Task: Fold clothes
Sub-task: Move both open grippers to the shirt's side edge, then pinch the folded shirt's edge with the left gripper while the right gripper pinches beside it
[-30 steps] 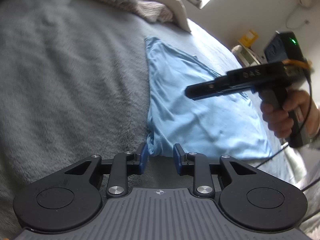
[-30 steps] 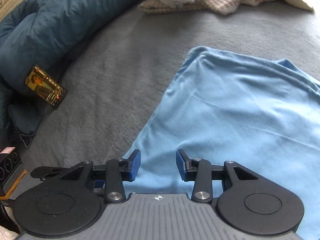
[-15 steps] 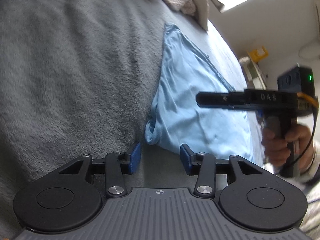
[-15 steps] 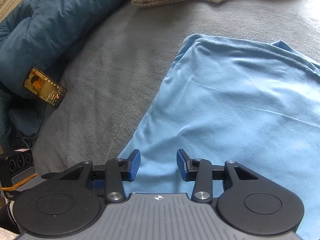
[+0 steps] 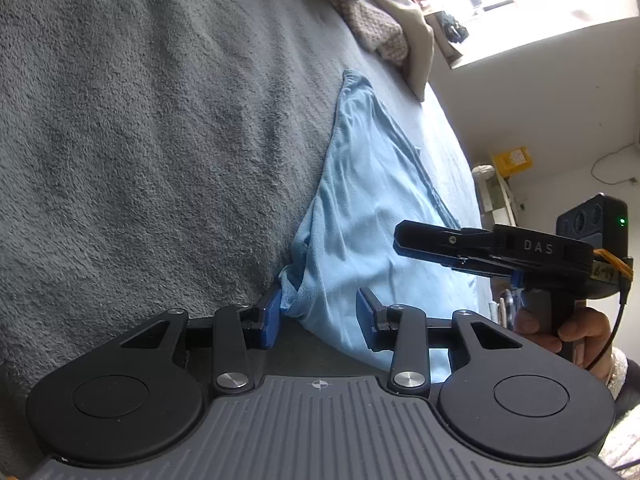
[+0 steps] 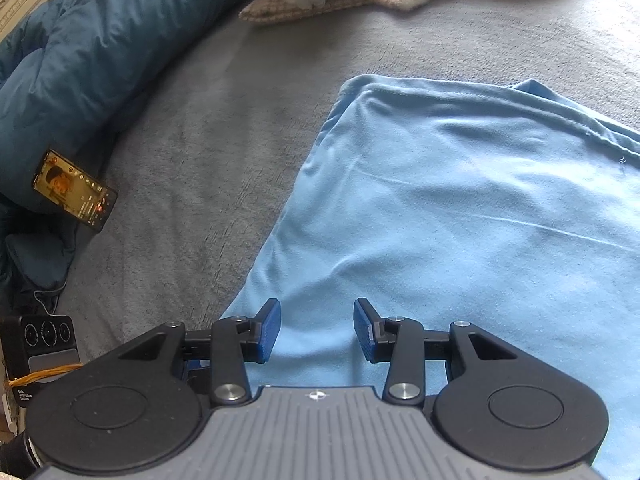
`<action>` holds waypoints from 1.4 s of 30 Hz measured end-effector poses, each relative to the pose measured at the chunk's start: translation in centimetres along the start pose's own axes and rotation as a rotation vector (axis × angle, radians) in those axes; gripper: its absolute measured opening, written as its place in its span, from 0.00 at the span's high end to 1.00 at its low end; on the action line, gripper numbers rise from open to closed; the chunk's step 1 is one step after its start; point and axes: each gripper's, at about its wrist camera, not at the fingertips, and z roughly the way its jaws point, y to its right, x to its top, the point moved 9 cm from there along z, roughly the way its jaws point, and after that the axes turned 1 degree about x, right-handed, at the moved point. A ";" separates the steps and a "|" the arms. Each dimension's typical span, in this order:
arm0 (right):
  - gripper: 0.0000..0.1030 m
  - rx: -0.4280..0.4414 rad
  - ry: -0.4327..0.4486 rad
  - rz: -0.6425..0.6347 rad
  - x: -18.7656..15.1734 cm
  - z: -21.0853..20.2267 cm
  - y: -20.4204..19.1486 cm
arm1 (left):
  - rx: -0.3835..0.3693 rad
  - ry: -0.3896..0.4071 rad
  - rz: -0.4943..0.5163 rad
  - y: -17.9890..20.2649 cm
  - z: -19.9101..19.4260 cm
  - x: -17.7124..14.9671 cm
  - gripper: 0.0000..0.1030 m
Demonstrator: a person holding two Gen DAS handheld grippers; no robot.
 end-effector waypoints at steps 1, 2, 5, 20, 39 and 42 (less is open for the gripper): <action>0.58 0.000 0.002 0.002 0.0 0.0 0.0 | -0.001 -0.001 -0.005 0.0 -0.1 0.0 0.63; 0.58 0.000 0.003 0.005 0.1 0.0 0.0 | -0.001 -0.001 -0.009 0.0 0.0 0.0 0.63; 0.58 -0.005 0.005 0.005 0.1 0.0 0.1 | 0.006 0.009 -0.007 0.0 0.0 0.0 0.65; 0.50 -0.058 0.103 -0.005 4.4 -1.3 1.2 | 0.014 0.106 0.347 5.7 -0.7 -0.3 0.96; 0.39 -0.214 -0.044 -0.226 9.0 5.2 -1.7 | -0.058 0.107 0.602 10.3 0.2 -1.9 0.96; 0.45 -0.233 -0.043 -0.250 9.3 5.8 -1.6 | -0.062 0.104 0.599 10.4 0.2 -1.9 0.96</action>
